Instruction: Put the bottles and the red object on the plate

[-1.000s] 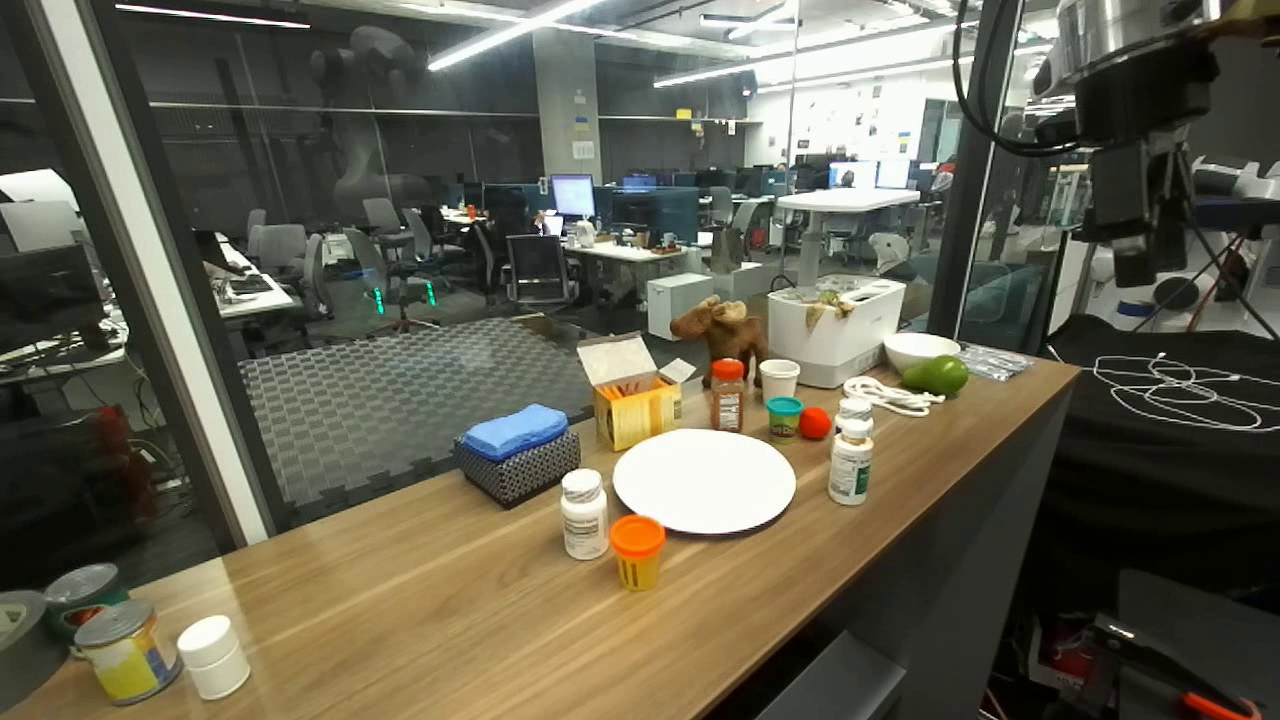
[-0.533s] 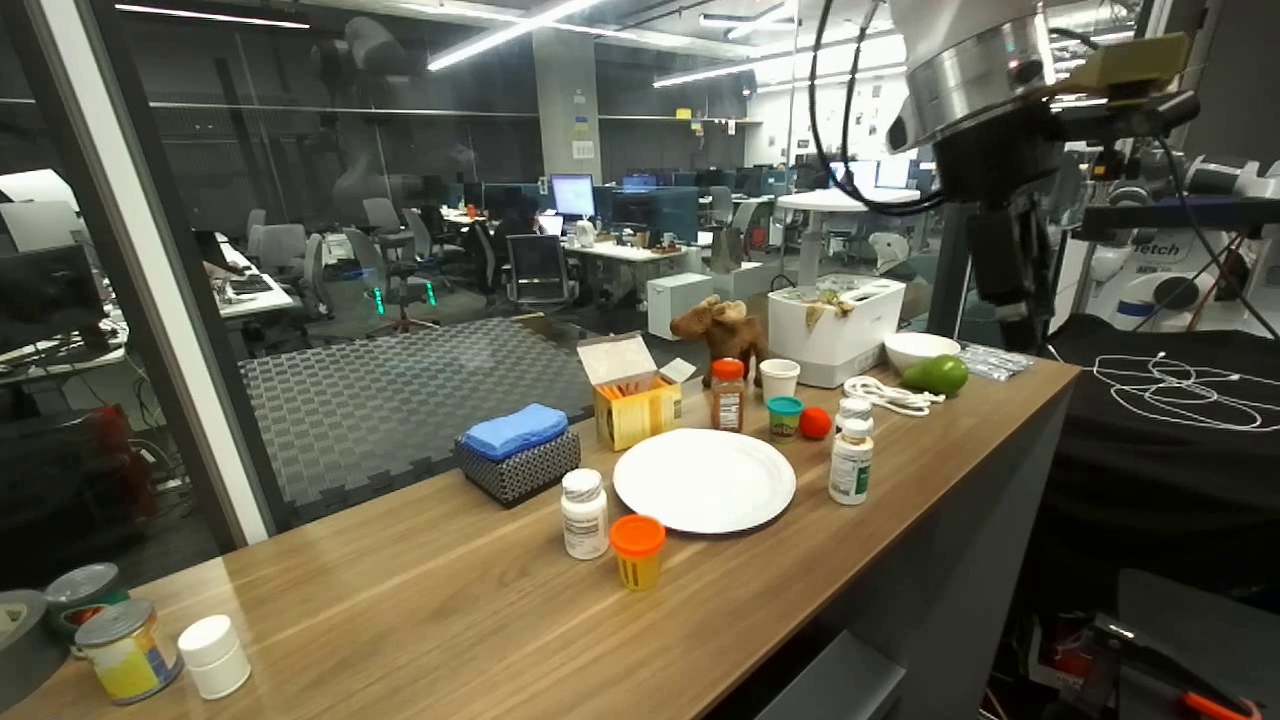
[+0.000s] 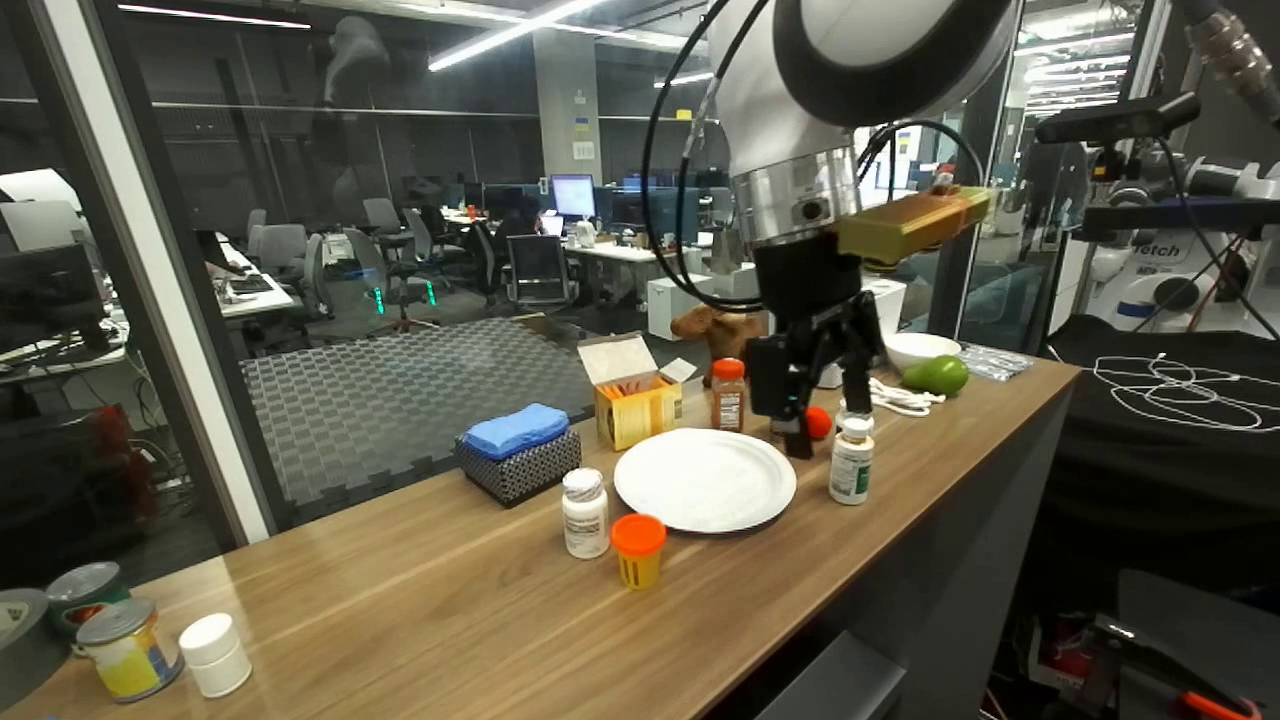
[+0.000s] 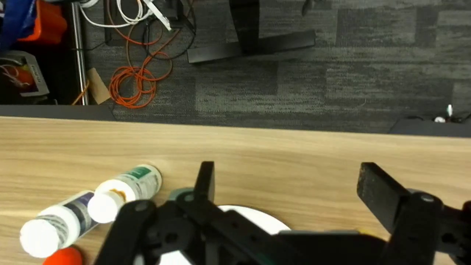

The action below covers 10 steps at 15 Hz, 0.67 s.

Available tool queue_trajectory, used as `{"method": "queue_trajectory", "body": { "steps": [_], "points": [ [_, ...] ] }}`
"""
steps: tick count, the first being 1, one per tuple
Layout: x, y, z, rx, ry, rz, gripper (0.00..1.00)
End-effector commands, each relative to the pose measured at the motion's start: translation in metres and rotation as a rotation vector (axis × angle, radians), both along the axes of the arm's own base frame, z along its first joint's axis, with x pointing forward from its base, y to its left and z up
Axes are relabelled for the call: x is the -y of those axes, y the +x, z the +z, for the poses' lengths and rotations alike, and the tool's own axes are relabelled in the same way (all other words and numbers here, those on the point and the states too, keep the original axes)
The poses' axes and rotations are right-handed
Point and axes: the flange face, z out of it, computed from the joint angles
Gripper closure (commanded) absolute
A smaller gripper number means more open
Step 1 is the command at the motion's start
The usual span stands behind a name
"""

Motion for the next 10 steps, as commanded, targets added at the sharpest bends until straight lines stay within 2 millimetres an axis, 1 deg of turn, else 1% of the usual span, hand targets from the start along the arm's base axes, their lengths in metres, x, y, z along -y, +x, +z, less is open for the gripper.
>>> {"method": "queue_trajectory", "body": {
  "steps": [1, 2, 5, 10],
  "points": [
    [-0.033, 0.044, -0.015, 0.097, 0.029, -0.094, 0.00],
    [-0.044, 0.054, -0.019, 0.148, 0.041, -0.107, 0.00],
    [-0.075, 0.076, -0.033, 0.213, 0.063, -0.112, 0.00],
    [-0.119, 0.104, -0.054, 0.268, 0.074, -0.102, 0.00]
  ]
}}
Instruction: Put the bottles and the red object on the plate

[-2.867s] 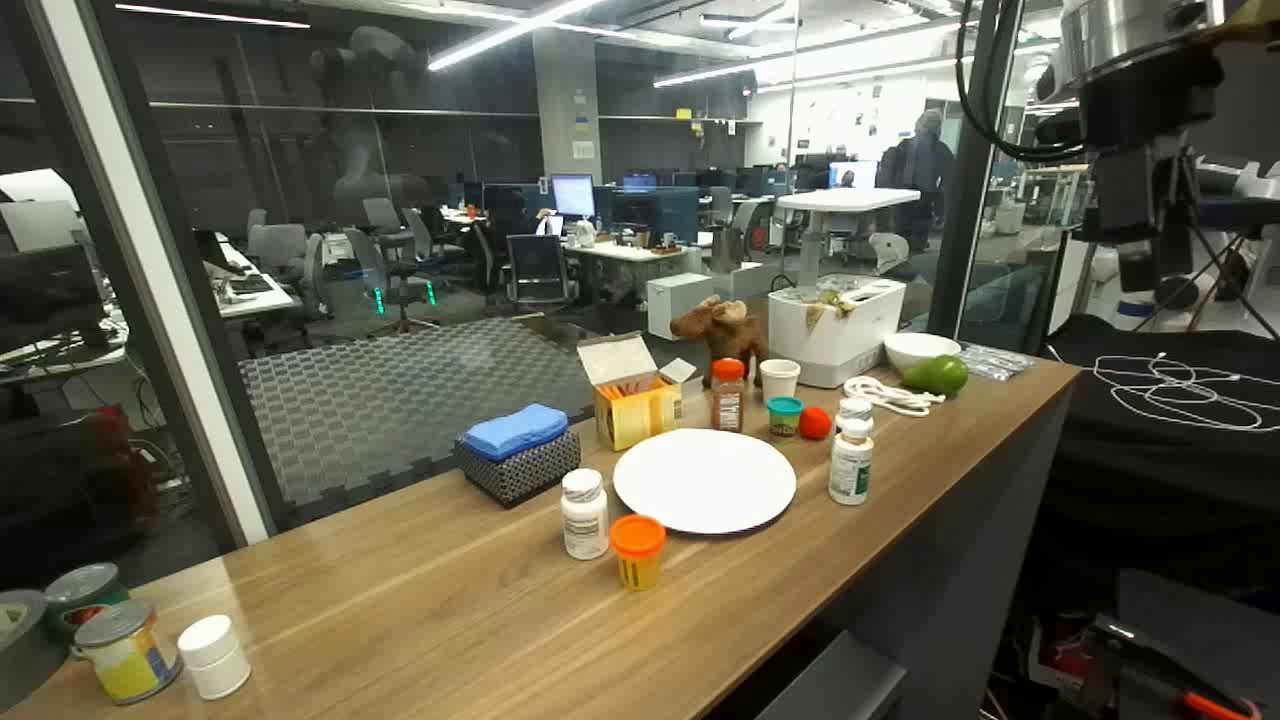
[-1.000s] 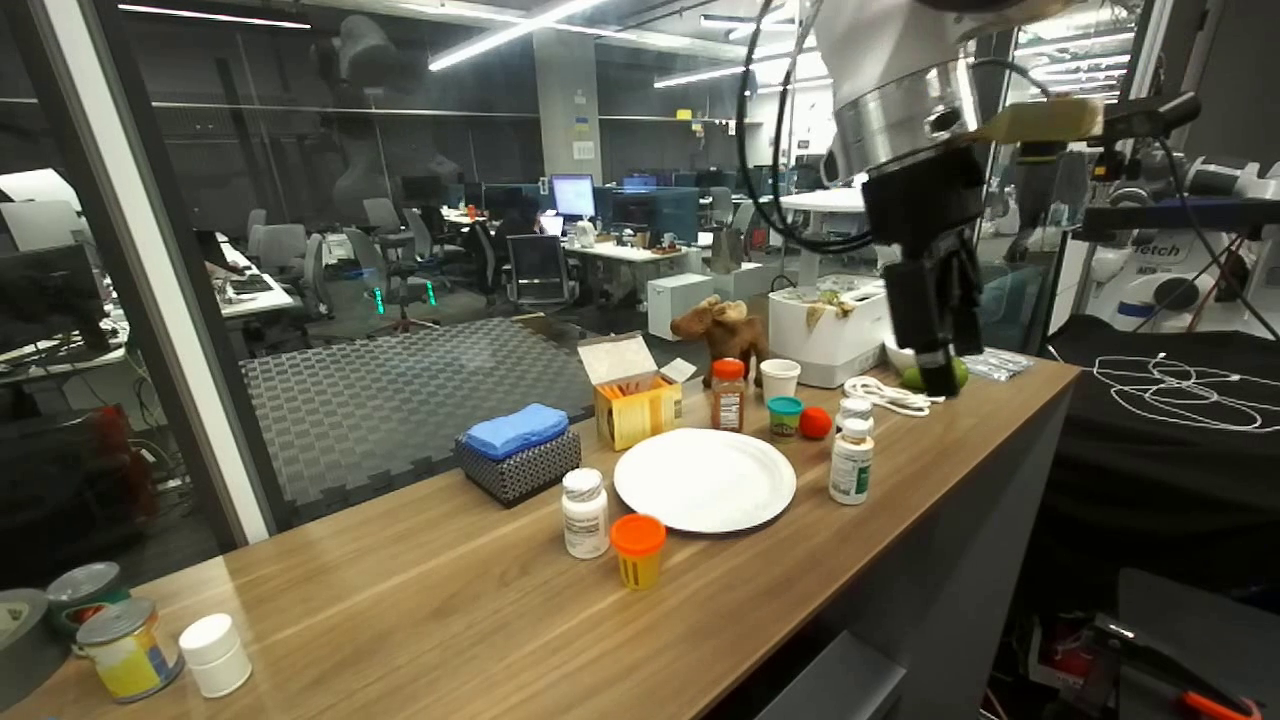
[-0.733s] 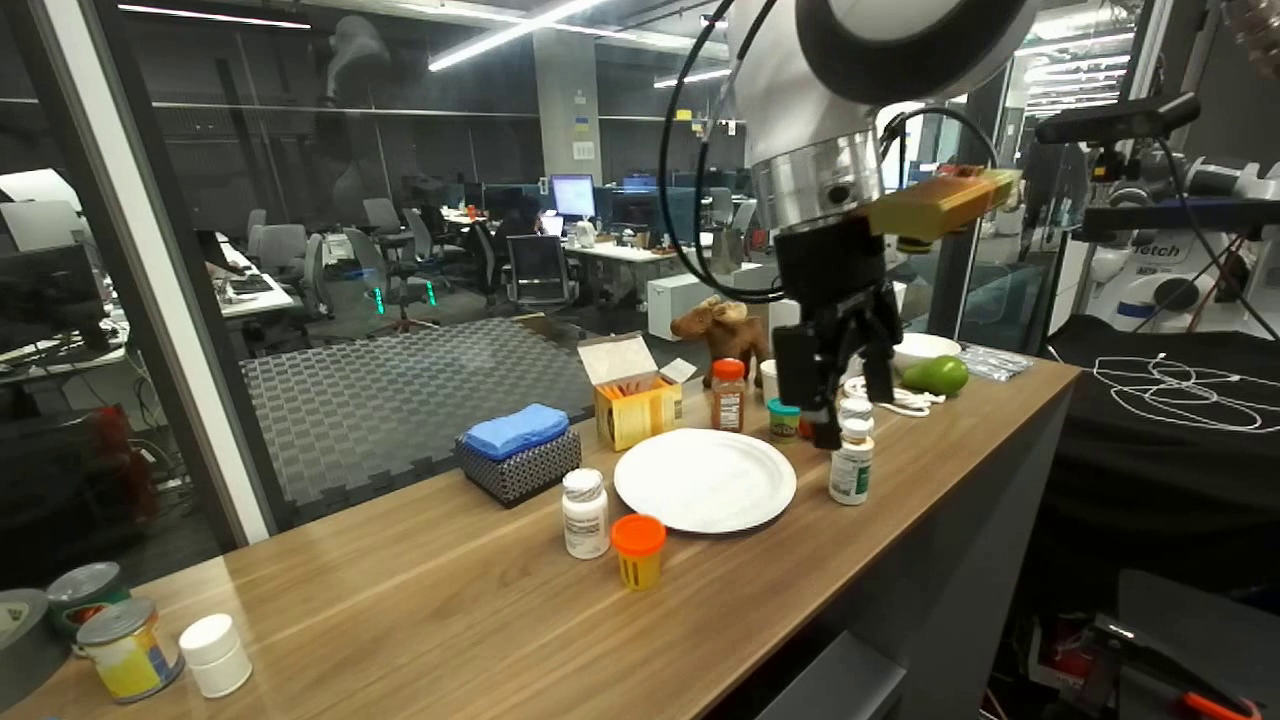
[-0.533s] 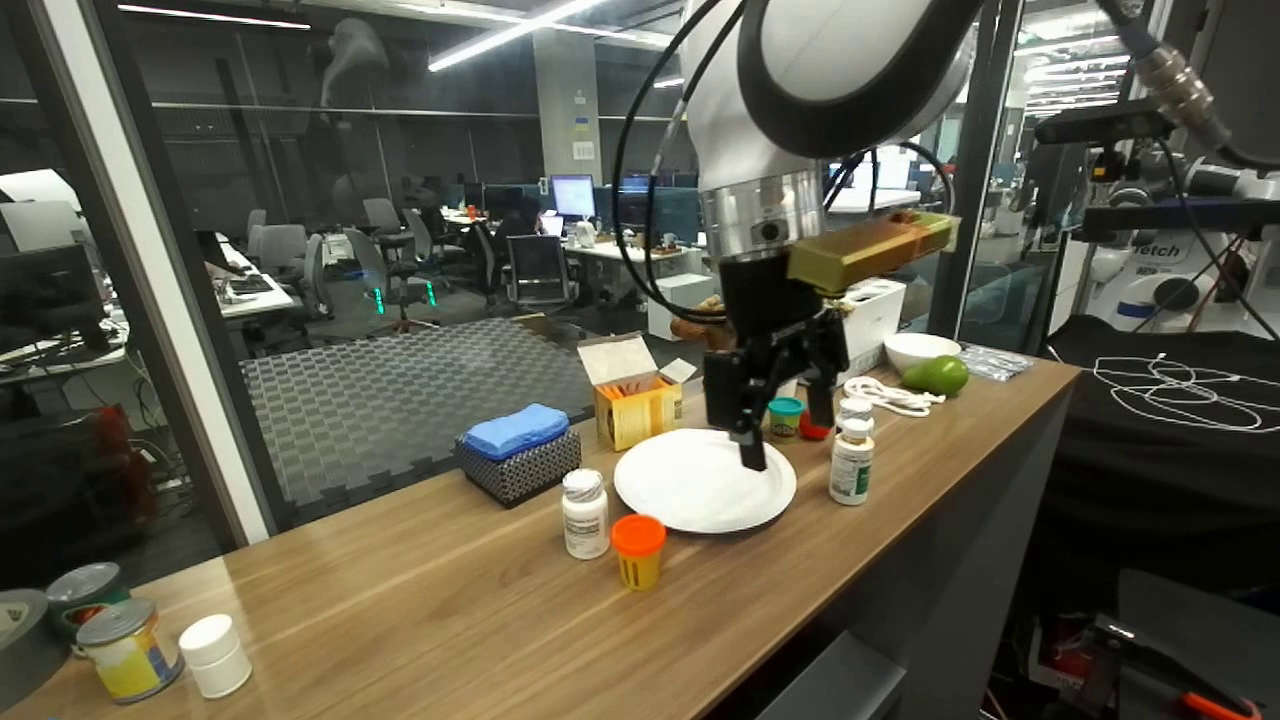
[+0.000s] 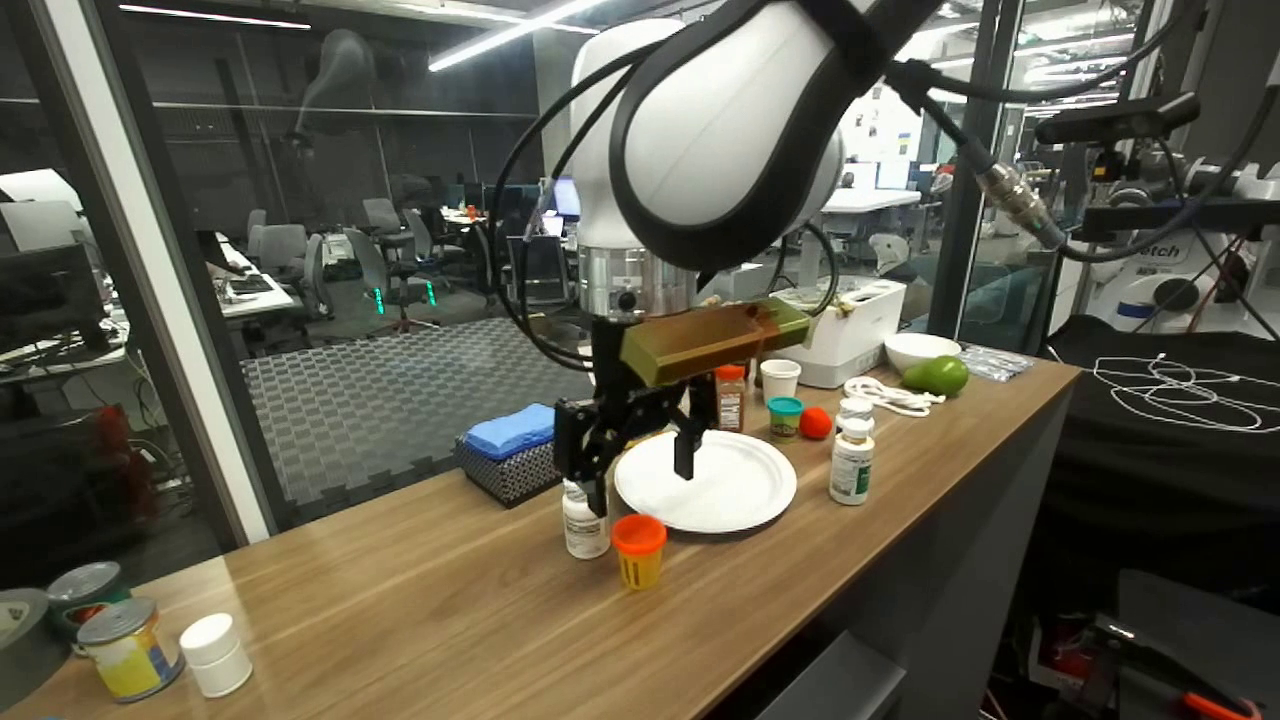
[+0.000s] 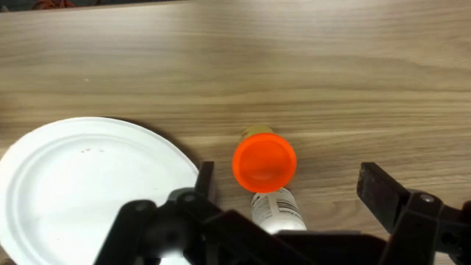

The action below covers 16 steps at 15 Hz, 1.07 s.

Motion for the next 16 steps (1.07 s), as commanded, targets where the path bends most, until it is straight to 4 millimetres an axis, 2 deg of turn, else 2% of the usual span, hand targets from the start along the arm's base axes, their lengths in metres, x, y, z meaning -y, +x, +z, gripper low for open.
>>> {"method": "queue_trajectory", "body": {
  "steps": [1, 5, 14, 15, 16],
  "points": [
    [-0.031, 0.026, -0.007, 0.045, 0.004, -0.008, 0.00],
    [-0.042, 0.044, -0.020, 0.070, -0.030, -0.006, 0.00],
    [-0.026, 0.072, -0.029, 0.100, -0.096, -0.048, 0.00],
    [-0.025, 0.073, -0.029, 0.094, -0.094, -0.049, 0.02],
    [-0.023, 0.074, -0.032, 0.090, -0.096, -0.049, 0.27]
  ]
}}
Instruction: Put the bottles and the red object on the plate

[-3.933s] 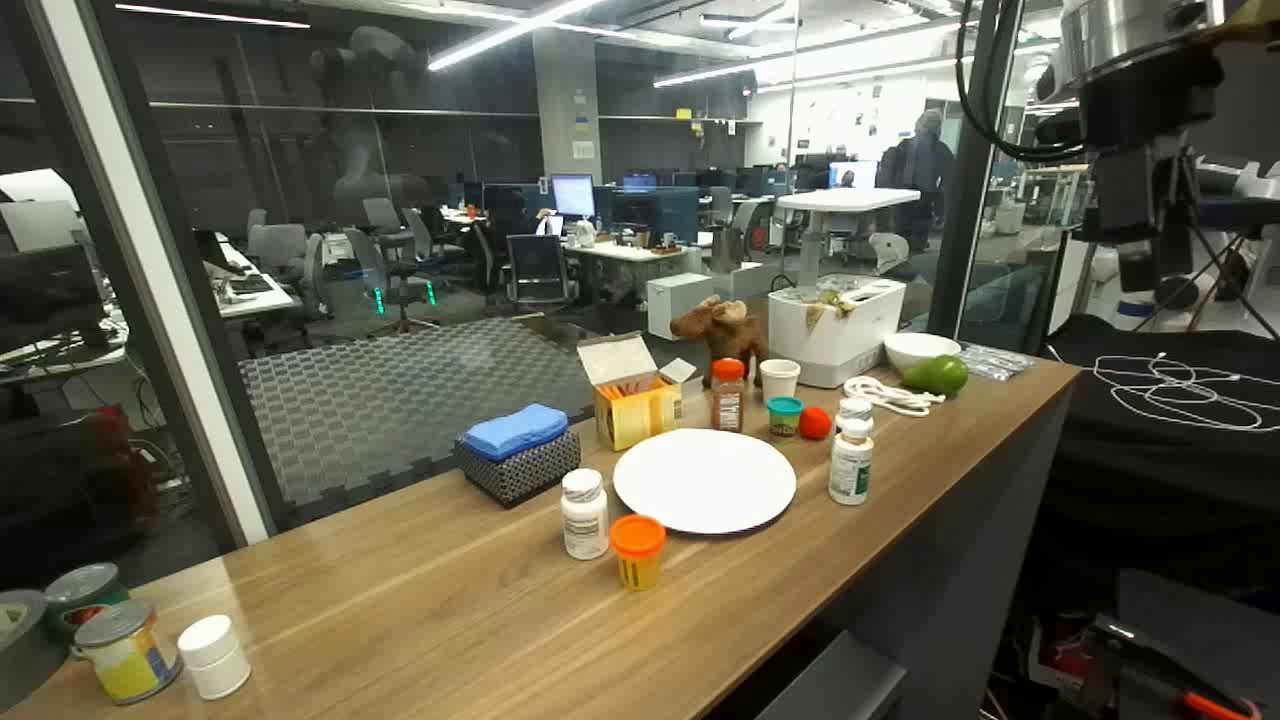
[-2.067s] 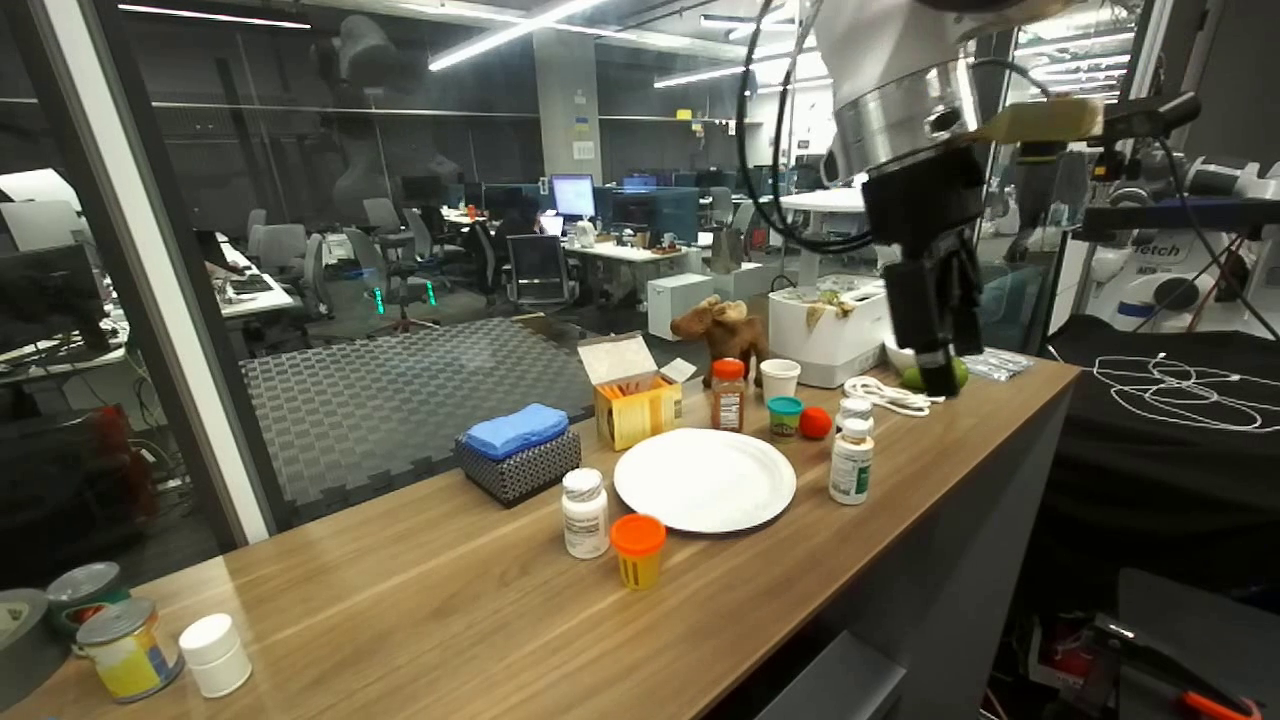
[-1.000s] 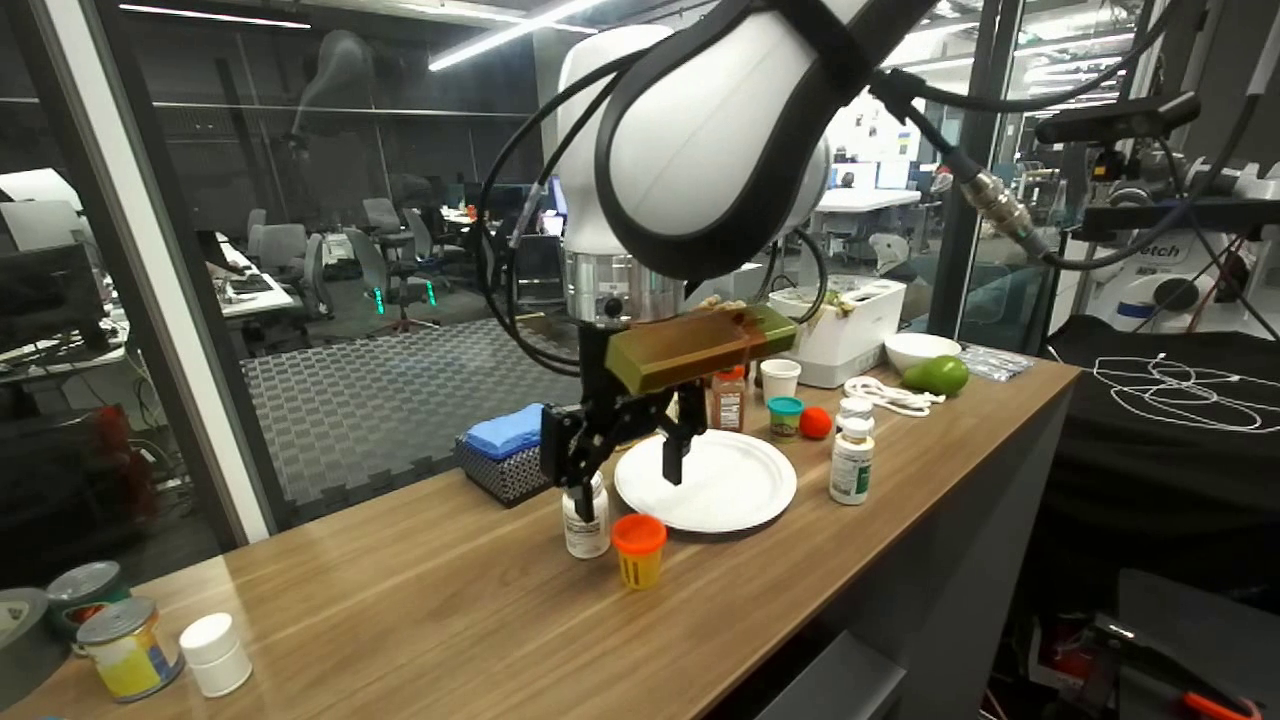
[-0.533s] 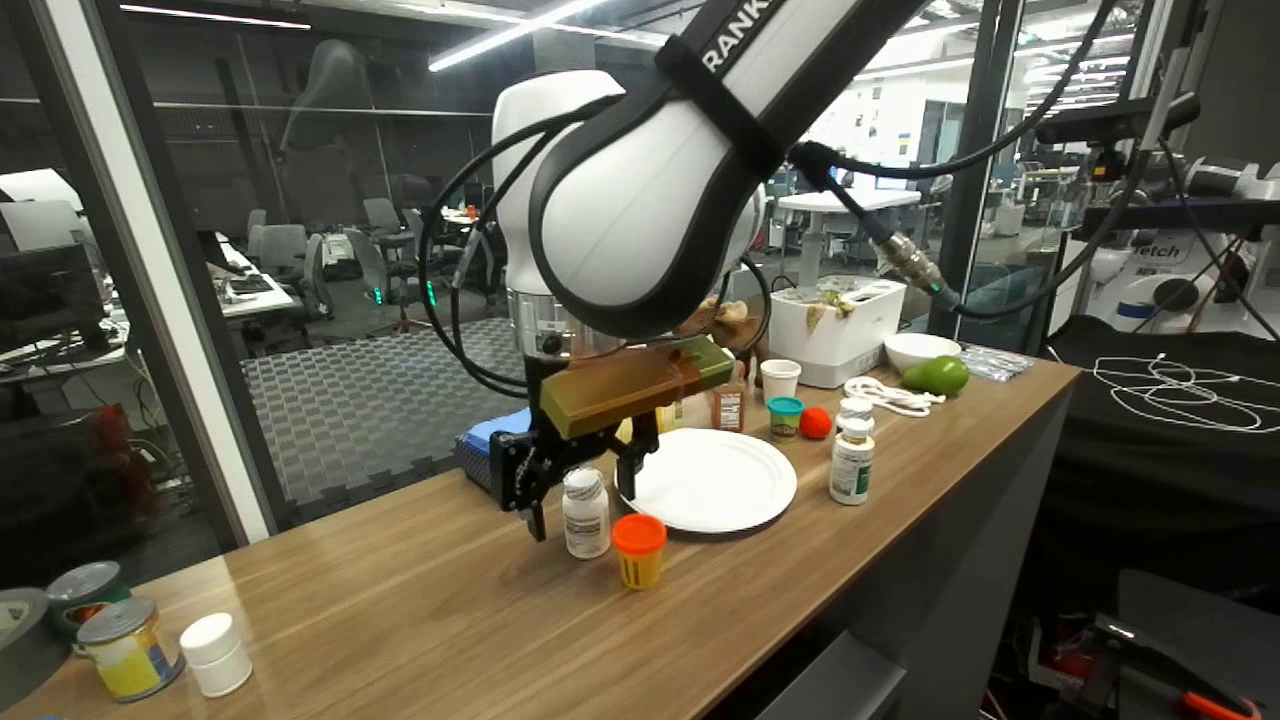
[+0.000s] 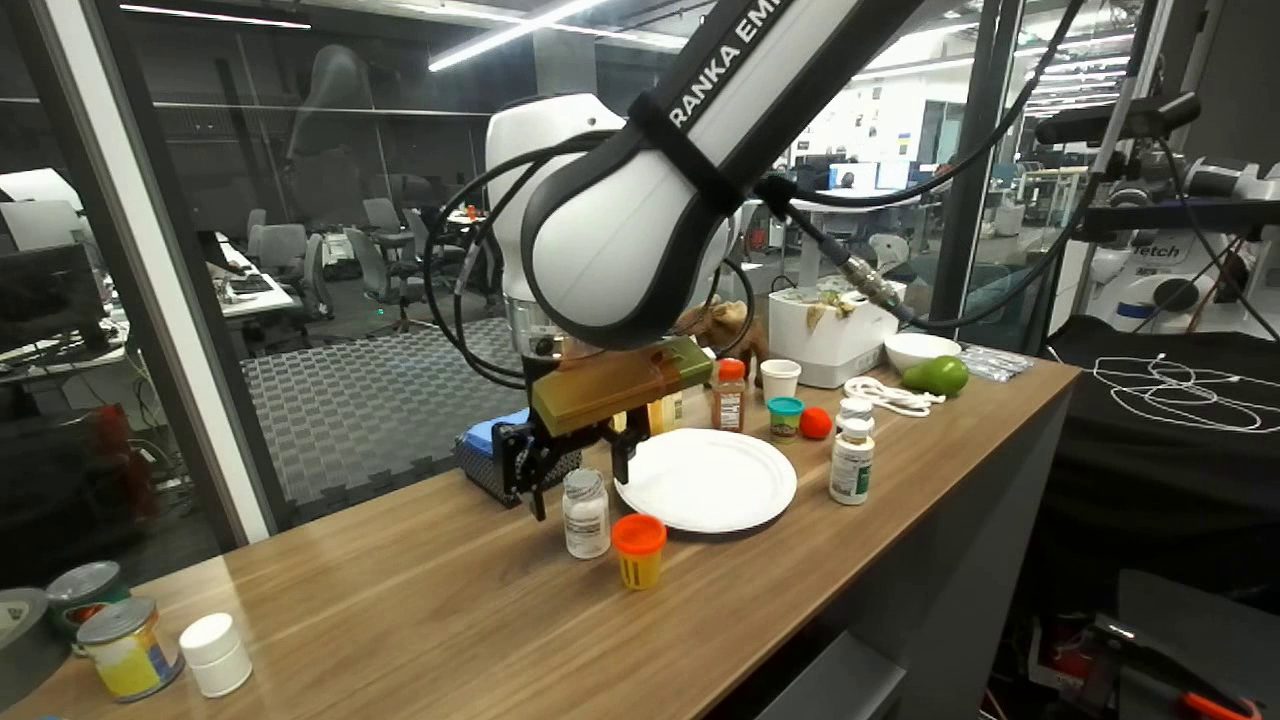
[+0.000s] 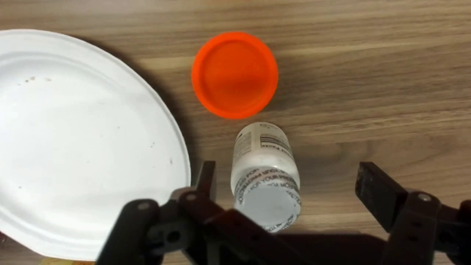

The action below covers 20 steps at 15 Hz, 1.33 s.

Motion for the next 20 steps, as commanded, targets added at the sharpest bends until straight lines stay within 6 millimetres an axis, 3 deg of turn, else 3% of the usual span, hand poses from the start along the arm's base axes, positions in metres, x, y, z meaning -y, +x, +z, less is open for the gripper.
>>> {"method": "queue_trajectory", "body": {
  "steps": [1, 7, 12, 15, 20],
  "points": [
    [-0.002, 0.011, 0.000, 0.011, -0.012, -0.013, 0.27],
    [0.009, 0.011, 0.002, 0.000, -0.023, -0.027, 0.73],
    [0.020, 0.013, 0.014, 0.009, -0.023, -0.042, 0.75],
    [0.028, 0.017, 0.032, 0.028, -0.031, -0.056, 0.75],
    [0.063, 0.017, 0.061, 0.020, -0.083, -0.093, 0.75]
  ]
}}
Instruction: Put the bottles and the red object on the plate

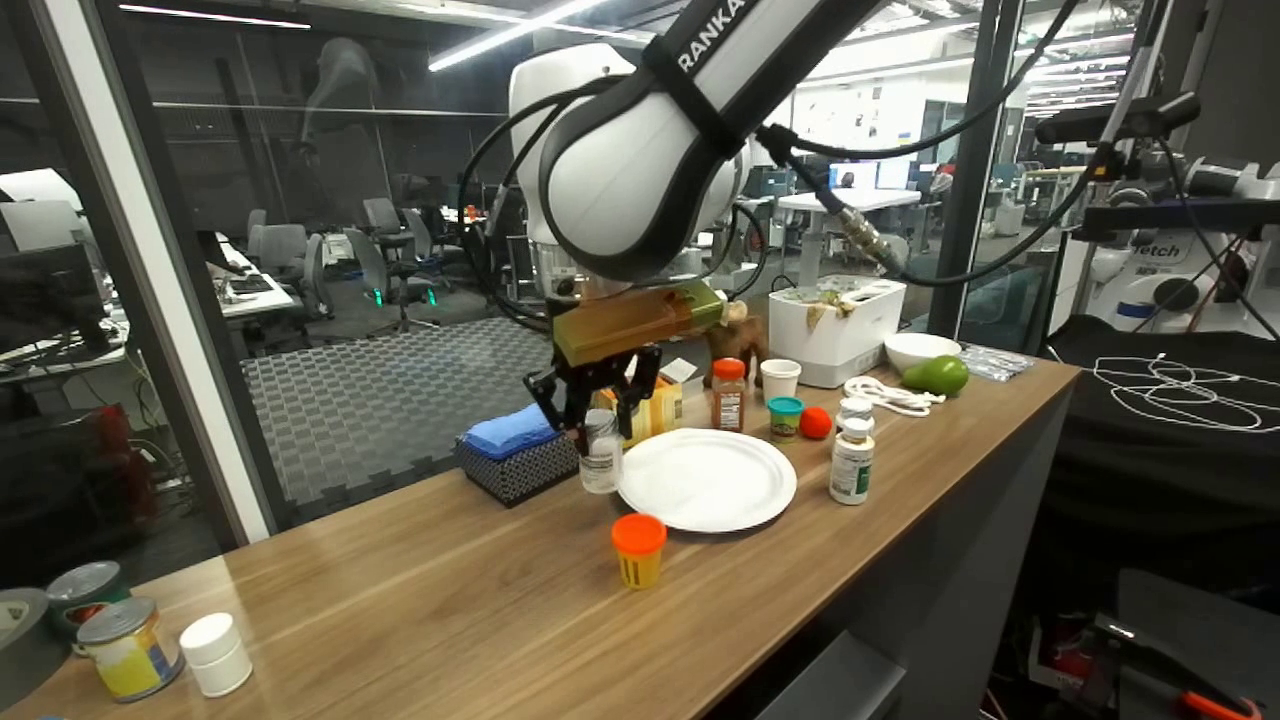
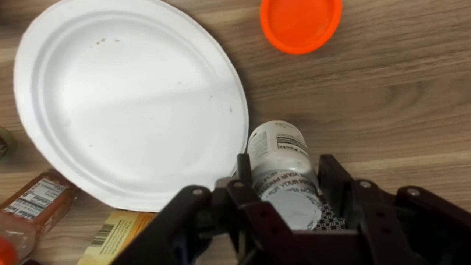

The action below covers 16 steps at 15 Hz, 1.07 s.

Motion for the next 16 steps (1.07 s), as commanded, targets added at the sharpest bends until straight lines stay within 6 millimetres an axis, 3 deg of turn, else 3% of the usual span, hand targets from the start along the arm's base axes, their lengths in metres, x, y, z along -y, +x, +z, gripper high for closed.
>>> {"method": "queue_trajectory", "body": {
  "steps": [1, 5, 12, 16],
  "points": [
    [0.026, -0.002, 0.025, -0.008, -0.041, -0.036, 0.75],
    [0.048, -0.001, 0.004, -0.035, -0.041, -0.066, 0.75],
    [0.059, 0.000, -0.049, -0.080, -0.052, -0.106, 0.75],
    [0.063, -0.002, -0.037, -0.031, -0.039, -0.144, 0.75]
  ]
}}
